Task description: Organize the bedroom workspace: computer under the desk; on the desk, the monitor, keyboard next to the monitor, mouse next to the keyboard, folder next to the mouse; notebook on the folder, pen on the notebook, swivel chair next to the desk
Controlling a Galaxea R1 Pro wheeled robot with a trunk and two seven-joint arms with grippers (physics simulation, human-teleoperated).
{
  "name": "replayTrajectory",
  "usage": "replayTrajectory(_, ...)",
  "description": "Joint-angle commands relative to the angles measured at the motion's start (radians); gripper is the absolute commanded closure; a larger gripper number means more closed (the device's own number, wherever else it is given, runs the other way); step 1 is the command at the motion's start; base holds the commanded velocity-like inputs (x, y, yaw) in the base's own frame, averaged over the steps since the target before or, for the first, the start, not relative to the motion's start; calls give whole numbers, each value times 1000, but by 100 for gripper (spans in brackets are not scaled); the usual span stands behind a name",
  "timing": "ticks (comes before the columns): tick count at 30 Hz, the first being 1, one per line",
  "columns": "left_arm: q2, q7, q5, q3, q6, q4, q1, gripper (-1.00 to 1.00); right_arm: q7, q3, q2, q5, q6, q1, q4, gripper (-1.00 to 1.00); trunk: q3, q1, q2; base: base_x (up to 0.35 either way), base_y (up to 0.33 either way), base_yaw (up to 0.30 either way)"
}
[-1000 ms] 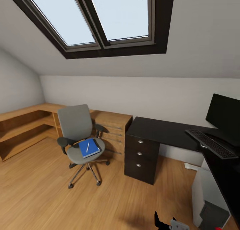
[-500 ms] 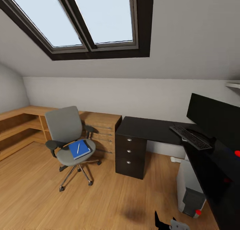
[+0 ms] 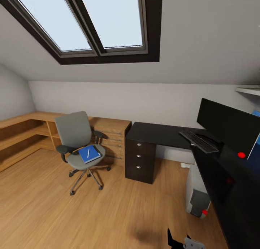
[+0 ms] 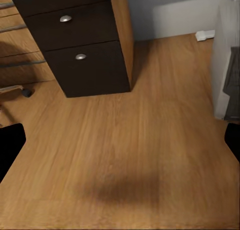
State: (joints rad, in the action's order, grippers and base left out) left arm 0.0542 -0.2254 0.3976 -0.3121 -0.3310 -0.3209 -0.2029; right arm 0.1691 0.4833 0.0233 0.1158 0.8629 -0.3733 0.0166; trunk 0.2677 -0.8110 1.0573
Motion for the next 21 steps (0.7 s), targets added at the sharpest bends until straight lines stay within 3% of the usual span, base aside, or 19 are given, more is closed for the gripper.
replayTrajectory(1, 0, -8, 5, -9, -3, 0, -1, -100, 0, 9, 0, 10, 4, -1, 2, -100, 0, 5, -6, -342, 0, 0)
replayTrajectory(14, 0, -8, 6, -9, -3, 0, -1, -100, 0, 9, -1, 10, 2, -1, 2, -100, -22, 54, -97, -342, -6, -13)
replayTrajectory(21, 0, -8, 7, -13, 4, 2, -1, -100, 0, 9, -2, 10, 2, -1, 2, -100, -42, 81, -146, -342, -100, -196)
